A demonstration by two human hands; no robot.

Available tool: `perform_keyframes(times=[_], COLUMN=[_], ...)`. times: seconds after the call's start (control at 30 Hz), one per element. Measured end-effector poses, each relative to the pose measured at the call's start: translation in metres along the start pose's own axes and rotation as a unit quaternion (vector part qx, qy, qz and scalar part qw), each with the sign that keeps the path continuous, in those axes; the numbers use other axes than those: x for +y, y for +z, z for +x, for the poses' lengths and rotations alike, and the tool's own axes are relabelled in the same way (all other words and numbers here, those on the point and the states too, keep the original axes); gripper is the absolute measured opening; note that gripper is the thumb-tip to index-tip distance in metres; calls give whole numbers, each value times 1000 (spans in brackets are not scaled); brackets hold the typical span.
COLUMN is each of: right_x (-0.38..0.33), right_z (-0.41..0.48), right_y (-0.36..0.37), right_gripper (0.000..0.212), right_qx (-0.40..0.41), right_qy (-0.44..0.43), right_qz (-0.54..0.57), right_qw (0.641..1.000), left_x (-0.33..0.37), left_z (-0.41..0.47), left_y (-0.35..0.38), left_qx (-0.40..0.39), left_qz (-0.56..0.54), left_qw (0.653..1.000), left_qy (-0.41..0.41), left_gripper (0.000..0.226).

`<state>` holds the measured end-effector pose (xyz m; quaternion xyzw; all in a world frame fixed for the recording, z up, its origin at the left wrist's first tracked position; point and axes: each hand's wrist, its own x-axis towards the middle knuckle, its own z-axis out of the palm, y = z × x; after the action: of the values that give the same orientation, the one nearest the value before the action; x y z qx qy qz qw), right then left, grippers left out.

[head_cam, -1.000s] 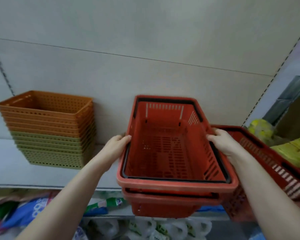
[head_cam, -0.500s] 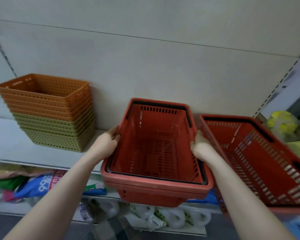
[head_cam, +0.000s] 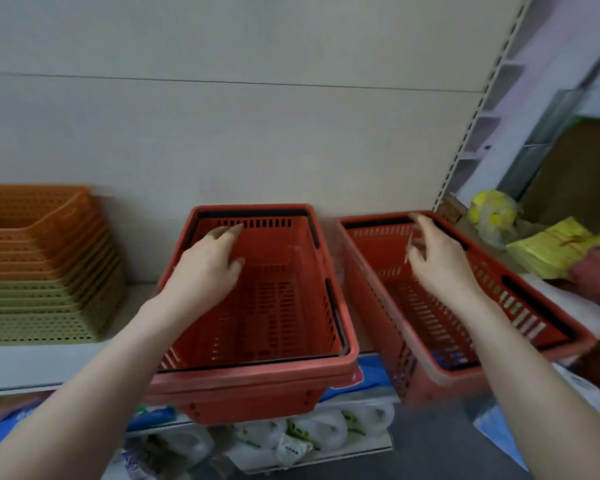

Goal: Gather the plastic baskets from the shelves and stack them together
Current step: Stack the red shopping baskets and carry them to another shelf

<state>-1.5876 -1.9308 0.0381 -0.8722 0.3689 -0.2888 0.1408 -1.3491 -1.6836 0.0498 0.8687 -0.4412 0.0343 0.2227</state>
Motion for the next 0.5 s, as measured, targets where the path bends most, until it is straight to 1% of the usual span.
perform_keyframes(times=[0.07,0.13,0.23,0.3,0.4,0.47,0.5], right_x=[43,89,155,192,227,238,240], right_z=[18,37,53,61,72,69,66], right_y=[-18,-30,-39,-37,-27,-21,-19], right_gripper=[58,61,64,63,67,63,58], right_qx=[14,-1,-42,-85,-185,-217,-222], right_qy=[12,44,67,87,155,158,150], right_qz=[-32,-62,-110,-133,-151,-135,-118], right_qw=[999,997,991,984,959,954,956], left_x=[44,93,163,195,212,216,218], left_z=[16,33,54,64,69,66,64], left_y=[15,36,79,114,155,166,168], left_qx=[19,19,-30,-95,-218,-261,-265], left_qz=[-21,-50,-66,-68,-21,1,4], left_qw=[999,996,994,992,975,961,959], left_qy=[44,76,78,52,-42,-89,-103], left_gripper=[60,61,63,71,83,90,93])
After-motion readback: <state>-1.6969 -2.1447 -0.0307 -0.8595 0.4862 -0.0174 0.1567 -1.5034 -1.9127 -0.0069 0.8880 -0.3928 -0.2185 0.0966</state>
